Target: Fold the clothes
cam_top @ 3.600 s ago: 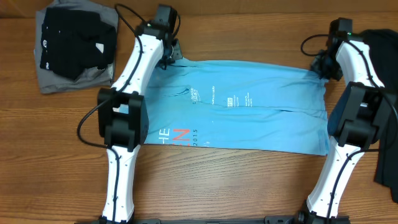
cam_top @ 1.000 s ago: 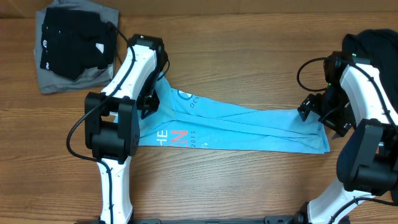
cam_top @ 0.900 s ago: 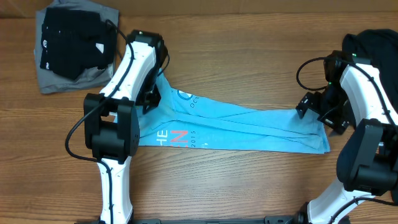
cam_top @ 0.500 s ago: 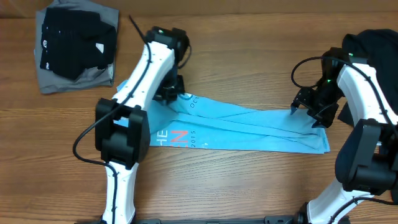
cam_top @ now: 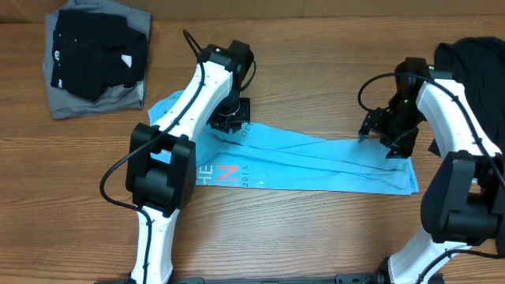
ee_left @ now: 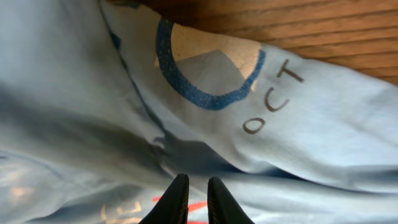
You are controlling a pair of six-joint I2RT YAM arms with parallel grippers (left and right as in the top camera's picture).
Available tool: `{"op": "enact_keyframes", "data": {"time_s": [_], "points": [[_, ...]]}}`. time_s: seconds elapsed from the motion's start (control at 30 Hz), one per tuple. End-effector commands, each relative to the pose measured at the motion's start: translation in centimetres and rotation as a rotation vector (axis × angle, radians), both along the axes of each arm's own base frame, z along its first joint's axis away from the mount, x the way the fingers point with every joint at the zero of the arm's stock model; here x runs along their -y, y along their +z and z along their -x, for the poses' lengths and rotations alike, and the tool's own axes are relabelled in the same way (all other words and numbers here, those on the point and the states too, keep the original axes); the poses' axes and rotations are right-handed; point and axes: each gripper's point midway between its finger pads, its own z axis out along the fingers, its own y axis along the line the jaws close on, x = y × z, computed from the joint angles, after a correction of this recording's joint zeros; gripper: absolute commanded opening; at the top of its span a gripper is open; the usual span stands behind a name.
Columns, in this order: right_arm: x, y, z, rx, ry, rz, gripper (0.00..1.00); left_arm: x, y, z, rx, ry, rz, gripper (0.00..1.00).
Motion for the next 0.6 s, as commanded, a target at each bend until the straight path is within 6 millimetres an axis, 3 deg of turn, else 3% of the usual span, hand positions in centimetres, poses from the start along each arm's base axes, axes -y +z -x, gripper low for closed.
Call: {"op": "enact_keyframes", "data": {"time_s": [0.0,0.17,0.37,0.57], "points": [[-0.1,0.1,0.1,0.003,0.003,-0.002,0.77,-0.3,-2.6,1.9,-0.072,-0.027,-0.011,0.14],[-0.5,-0.9,0.4,0.000,-0.001,-0.024,0.70,-1.0,-4.0,3.7,-0.132,-0.025,-0.035,0.14],[-1.1,-4.3,1.7,-0.007,-0.009,-0.051,0.70,-3.3,-5.2,5.6,-0.184,-0.040,-0.138,0.20],[-1.1,-5.7,2.4,-0.019,-0.035,-0.049,0.70,-7.8,-4.1,7.9,-0.279,0.025,-0.326,0.12]]}}
